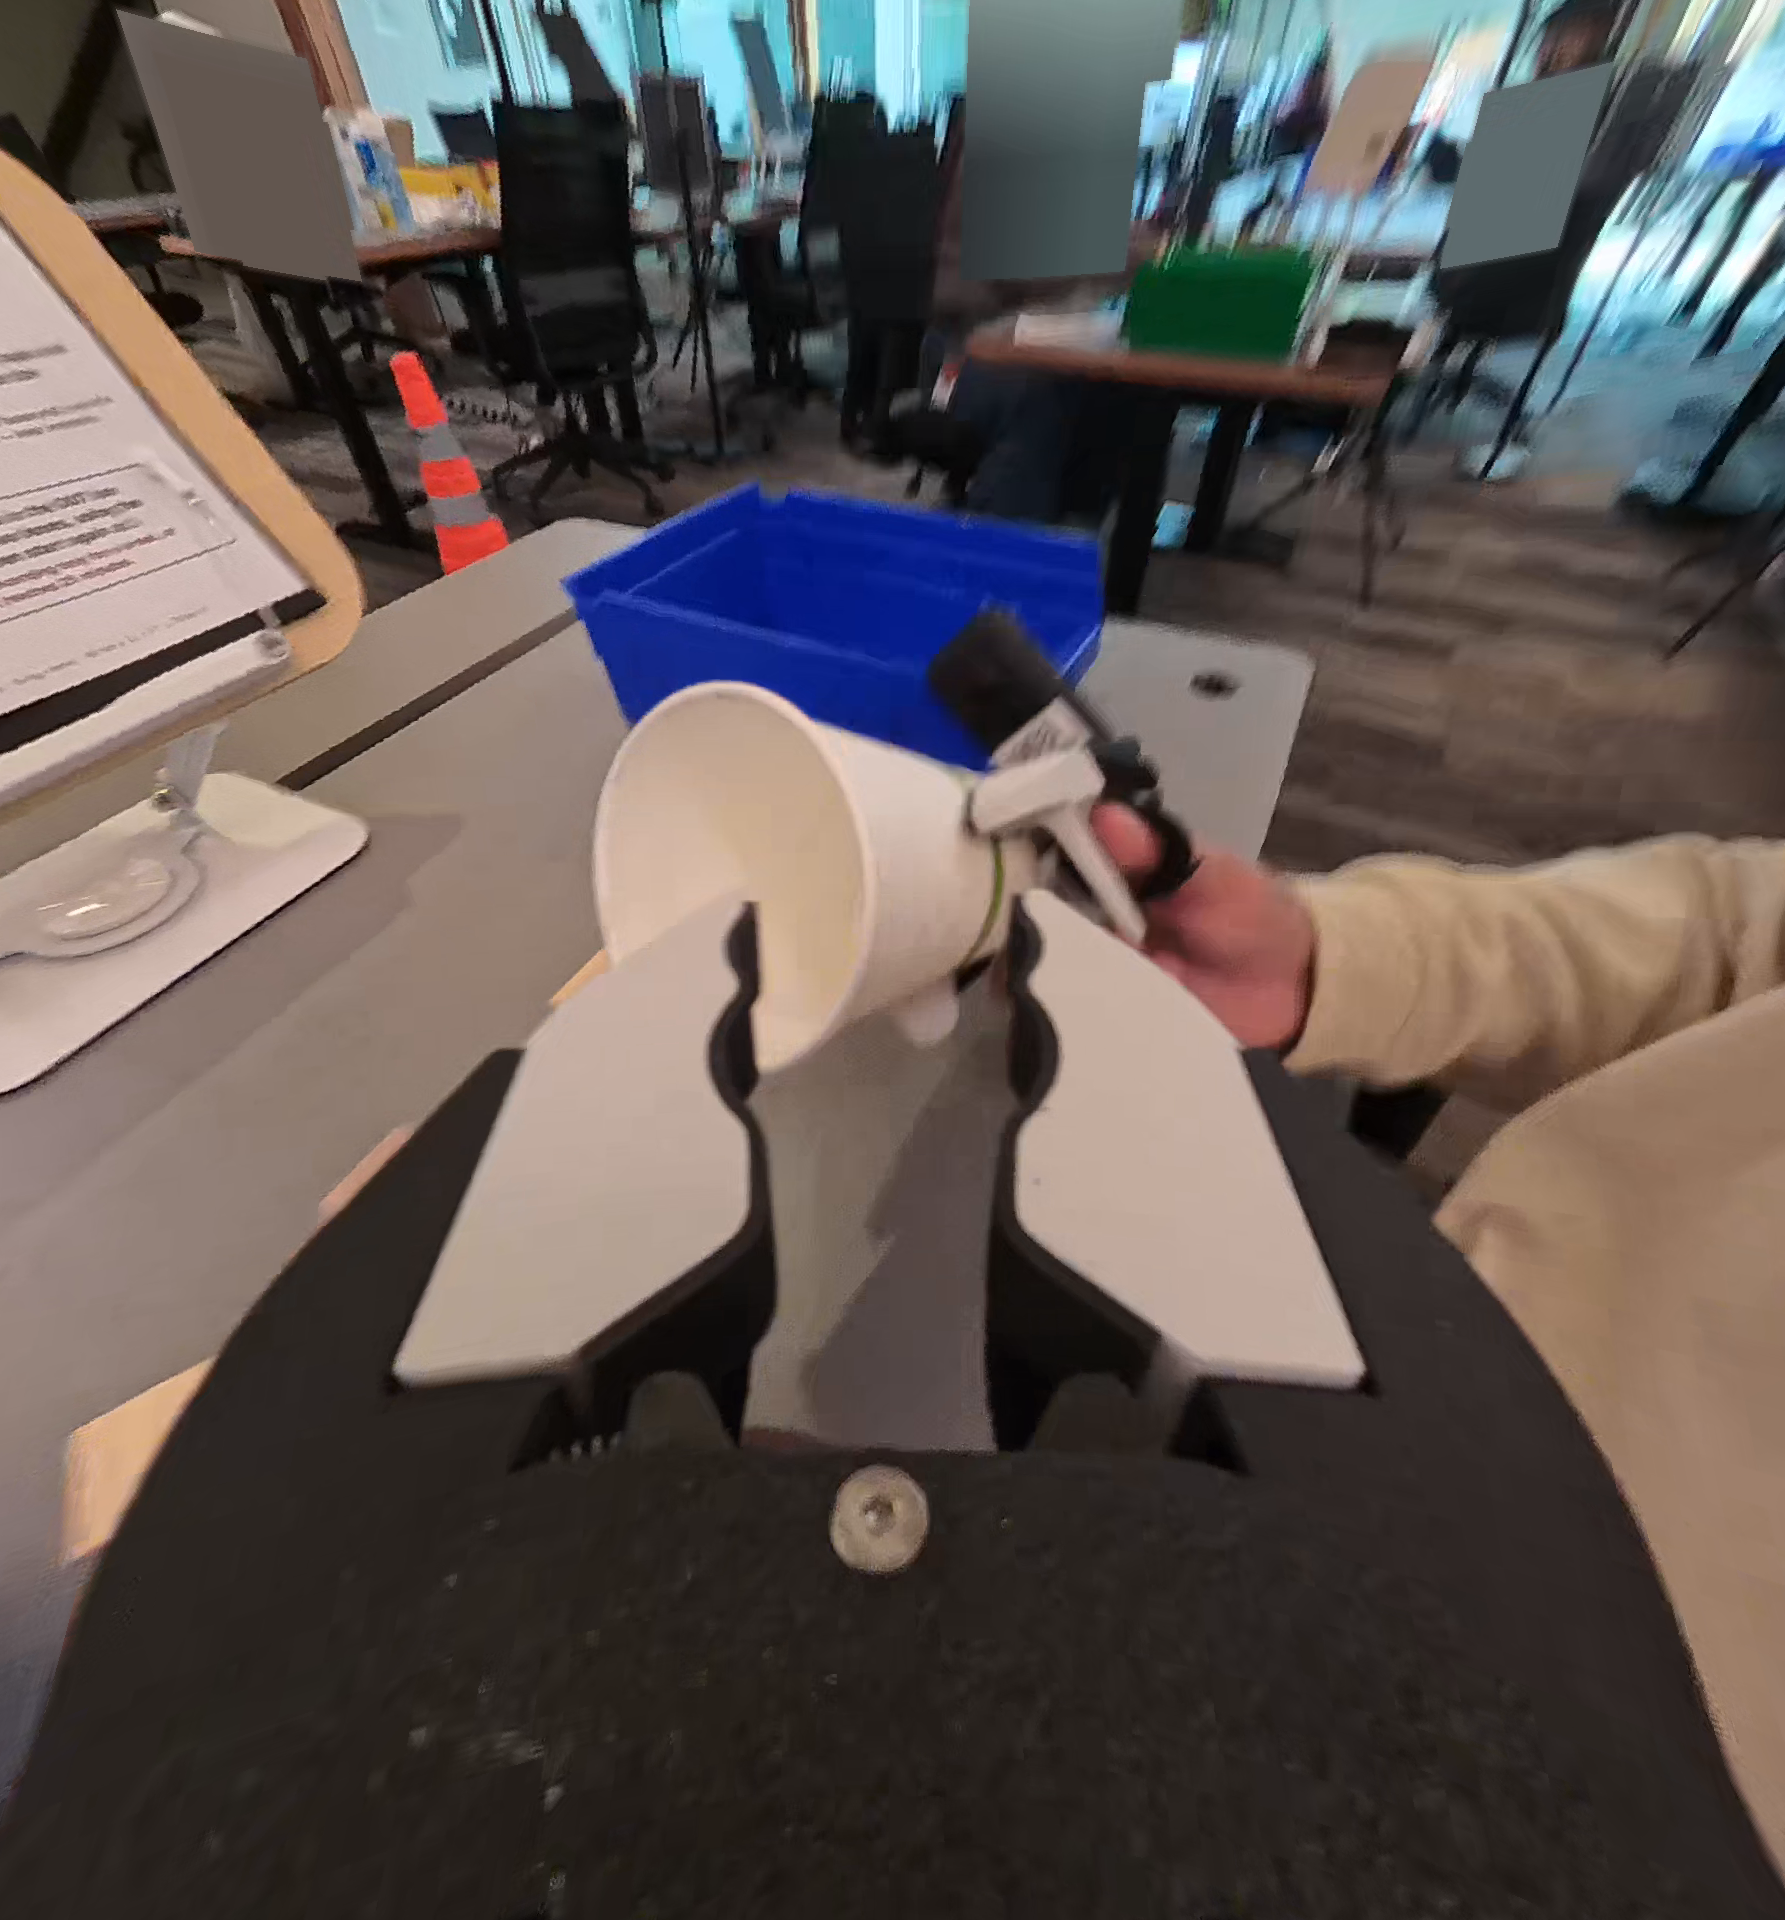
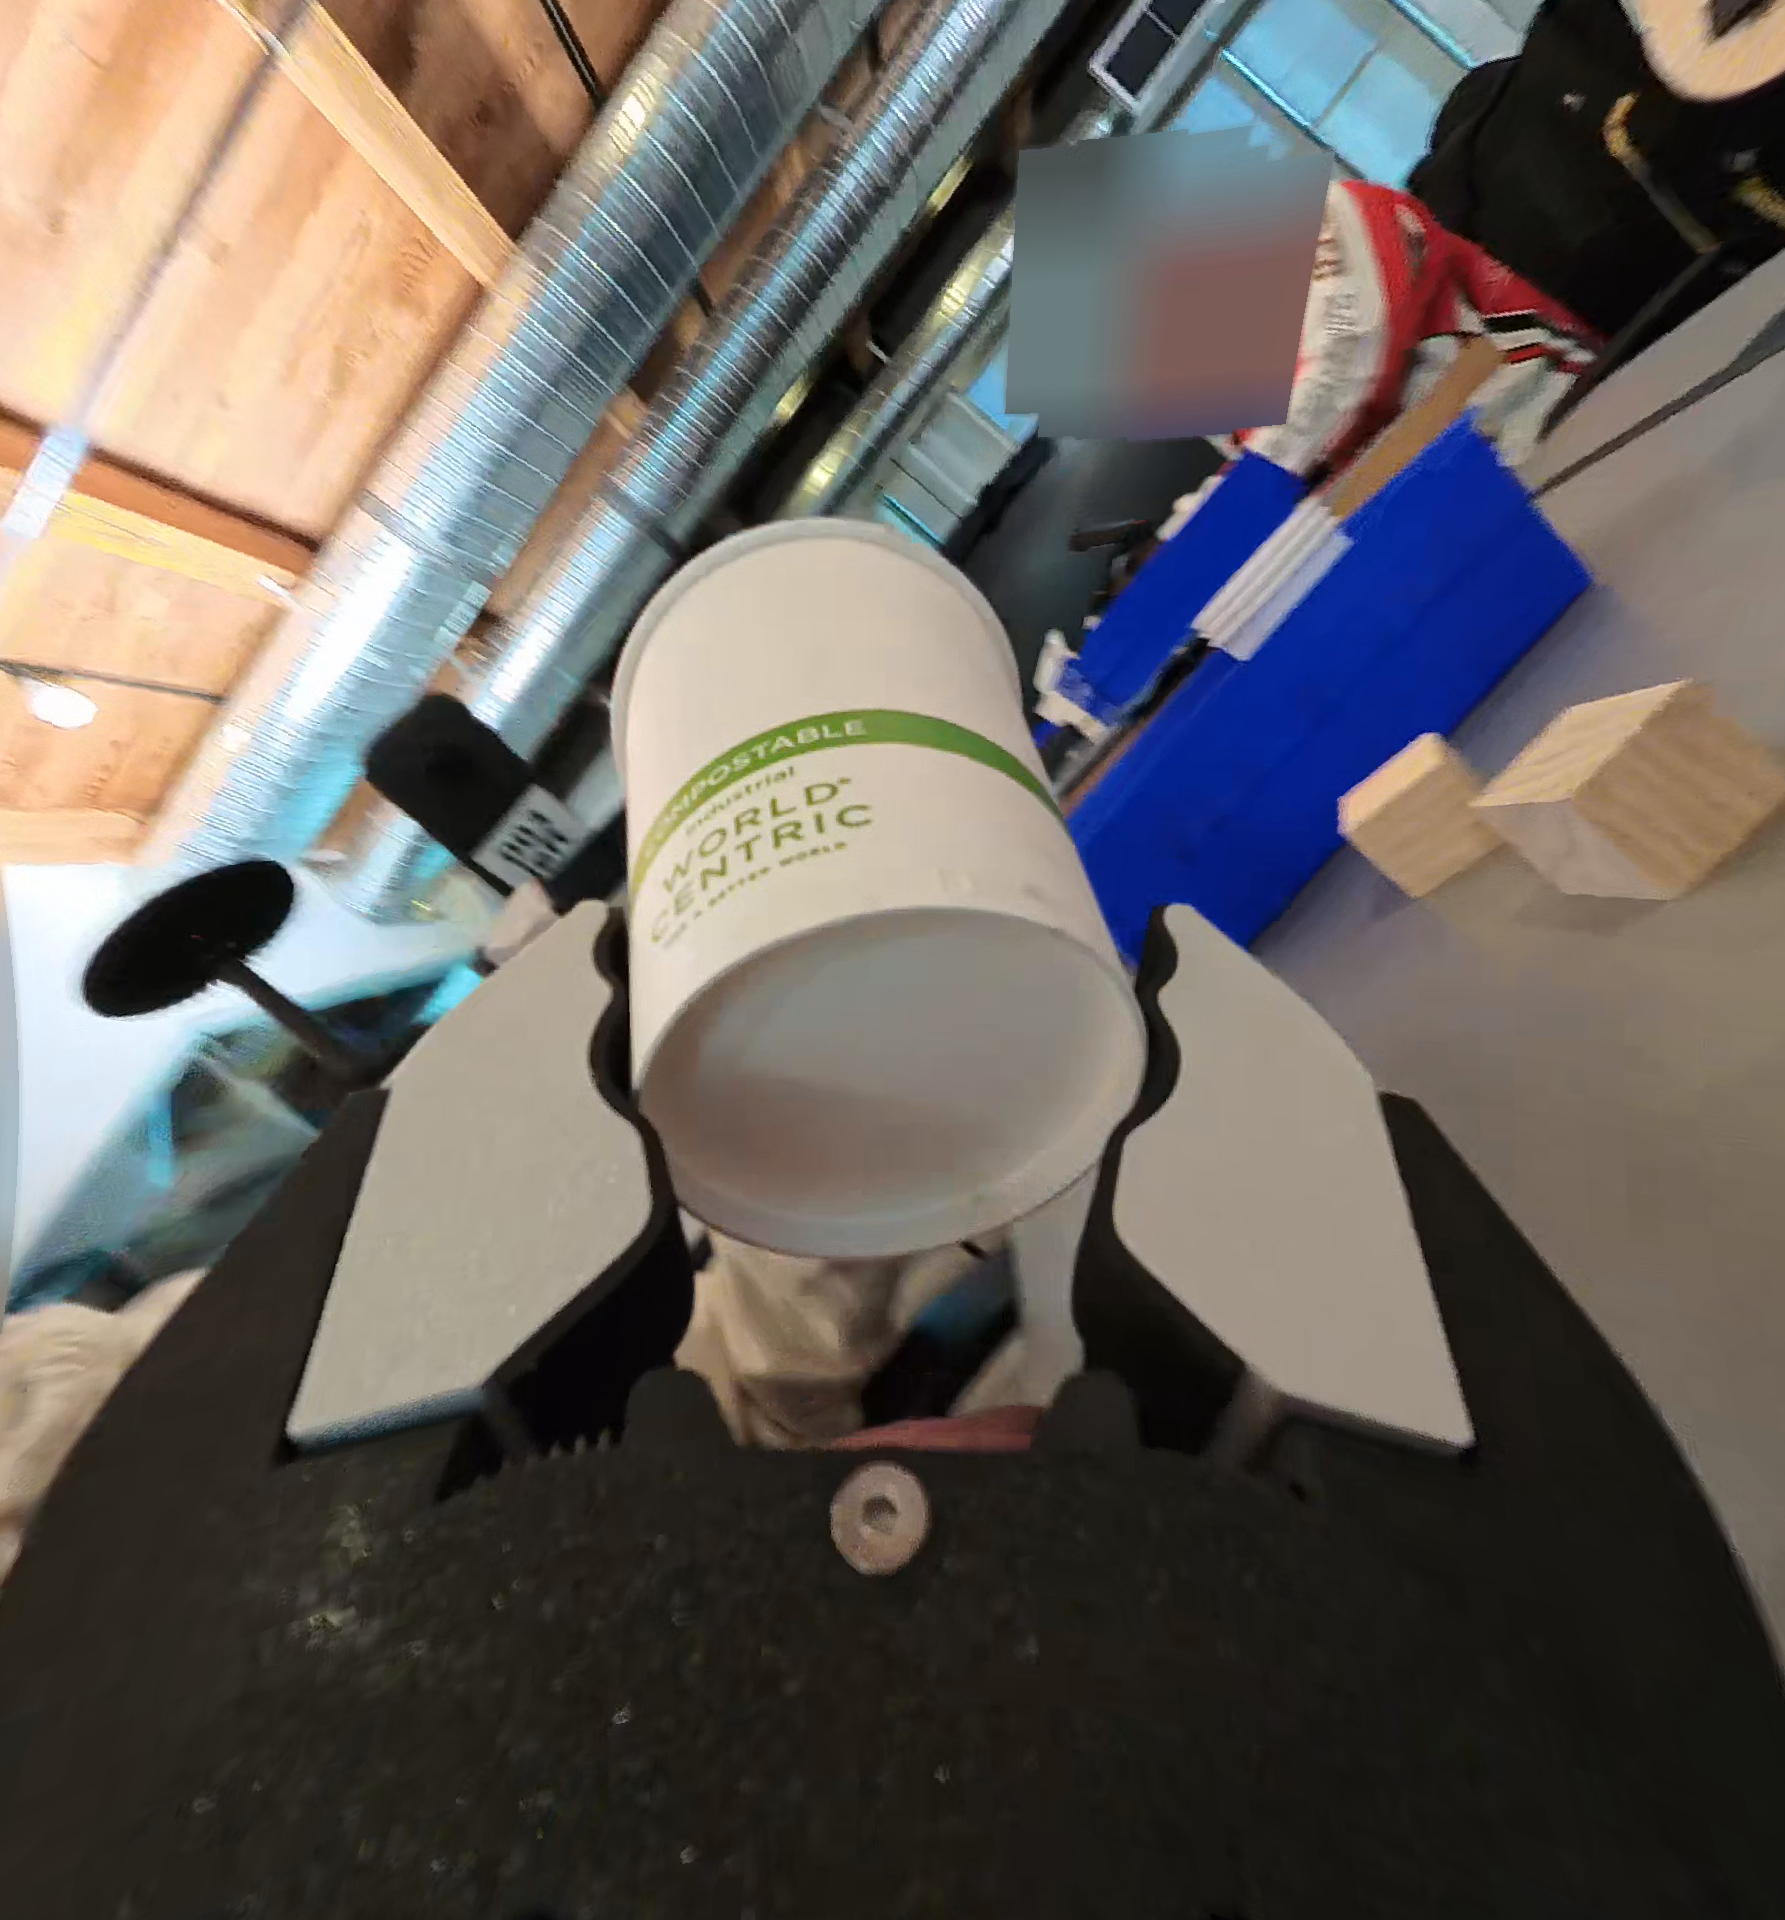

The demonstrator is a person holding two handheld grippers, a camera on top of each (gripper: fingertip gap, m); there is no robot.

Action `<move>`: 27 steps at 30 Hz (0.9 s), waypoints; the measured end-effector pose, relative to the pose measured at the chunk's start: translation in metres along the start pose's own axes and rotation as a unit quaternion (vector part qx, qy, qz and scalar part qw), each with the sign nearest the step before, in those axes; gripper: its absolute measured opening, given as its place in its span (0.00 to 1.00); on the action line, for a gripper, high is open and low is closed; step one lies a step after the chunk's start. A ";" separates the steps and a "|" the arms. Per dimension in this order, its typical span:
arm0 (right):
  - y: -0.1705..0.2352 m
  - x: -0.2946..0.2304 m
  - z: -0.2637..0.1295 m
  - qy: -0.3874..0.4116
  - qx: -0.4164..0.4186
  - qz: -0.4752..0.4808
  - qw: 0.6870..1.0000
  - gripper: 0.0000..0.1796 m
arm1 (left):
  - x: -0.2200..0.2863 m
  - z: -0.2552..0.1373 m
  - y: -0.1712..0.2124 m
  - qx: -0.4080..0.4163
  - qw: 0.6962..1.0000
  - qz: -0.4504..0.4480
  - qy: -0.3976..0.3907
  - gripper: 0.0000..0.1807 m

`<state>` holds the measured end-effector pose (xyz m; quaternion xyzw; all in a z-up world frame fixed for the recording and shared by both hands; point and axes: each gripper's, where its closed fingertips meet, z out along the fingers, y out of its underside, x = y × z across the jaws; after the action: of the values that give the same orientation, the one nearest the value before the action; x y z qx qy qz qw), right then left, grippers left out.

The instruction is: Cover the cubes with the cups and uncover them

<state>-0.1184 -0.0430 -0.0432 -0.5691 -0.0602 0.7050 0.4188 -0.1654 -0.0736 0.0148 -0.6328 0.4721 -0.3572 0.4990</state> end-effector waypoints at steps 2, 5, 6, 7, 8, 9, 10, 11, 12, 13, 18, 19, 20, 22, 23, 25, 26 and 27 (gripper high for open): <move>-0.004 0.009 -0.006 0.049 -0.025 -0.053 0.997 0.51 | -0.012 -0.018 0.008 -0.057 0.996 0.056 -0.029 0.34; -0.013 0.019 -0.011 0.116 -0.068 -0.119 0.984 0.51 | -0.026 -0.044 0.020 -0.176 0.971 0.158 -0.041 0.40; -0.015 0.020 -0.010 0.133 -0.083 -0.137 0.978 0.51 | -0.030 -0.049 0.021 -0.209 0.958 0.191 -0.039 0.41; -0.016 0.019 -0.009 0.146 -0.098 -0.154 0.972 0.51 | -0.033 -0.051 0.020 -0.238 0.946 0.219 -0.032 0.43; -0.016 0.018 -0.007 0.153 -0.115 -0.169 0.967 0.51 | -0.036 -0.050 0.017 -0.264 0.933 0.242 -0.021 0.44; -0.016 0.016 -0.005 0.159 -0.126 -0.184 0.962 0.51 | -0.038 -0.045 0.014 -0.283 0.925 0.254 -0.007 0.45; -0.016 0.015 -0.002 0.168 -0.136 -0.199 0.956 0.51 | -0.034 -0.038 0.013 -0.306 0.916 0.256 0.023 0.46; -0.014 0.014 0.000 0.175 -0.149 -0.213 0.950 0.51 | -0.031 -0.029 0.012 -0.325 0.908 0.260 0.053 0.47; -0.012 0.014 0.002 0.185 -0.159 -0.227 0.943 0.51 | -0.028 -0.019 0.012 -0.339 0.900 0.265 0.076 0.49; -0.009 0.016 0.004 0.197 -0.170 -0.239 0.936 0.51 | -0.028 -0.009 0.012 -0.358 0.889 0.270 0.092 0.50; 0.007 0.014 0.010 0.199 -0.192 -0.250 0.928 0.51 | -0.027 0.030 0.024 -0.429 0.847 0.289 0.123 0.51; 0.009 0.013 0.010 0.198 -0.194 -0.247 0.929 0.51 | -0.028 0.037 0.028 -0.438 0.841 0.294 0.119 0.51; 0.011 0.013 0.011 0.196 -0.196 -0.246 0.929 0.51 | -0.029 0.042 0.035 -0.450 0.834 0.296 0.117 0.51; 0.014 0.016 0.009 0.204 -0.207 -0.249 0.924 0.51 | -0.028 0.049 0.048 -0.470 0.820 0.302 0.124 0.52; 0.016 0.019 0.008 0.212 -0.214 -0.257 0.918 0.51 | -0.029 0.050 0.053 -0.478 0.815 0.304 0.123 0.52; 0.018 0.023 0.005 0.219 -0.214 -0.260 0.916 0.51 | -0.031 0.052 0.059 -0.484 0.814 0.297 0.120 0.53; 0.020 0.024 0.005 0.216 -0.215 -0.255 0.918 0.51 | -0.030 0.052 0.061 -0.485 0.816 0.289 0.126 0.53; 0.021 0.025 0.005 0.216 -0.216 -0.253 0.918 0.51 | -0.029 0.051 0.063 -0.486 0.816 0.282 0.133 0.52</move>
<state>-0.1337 -0.0377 -0.0720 -0.7498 -0.2613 0.4053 0.4532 -0.1426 -0.0344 -0.0585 -0.5782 0.8042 -0.0053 0.1377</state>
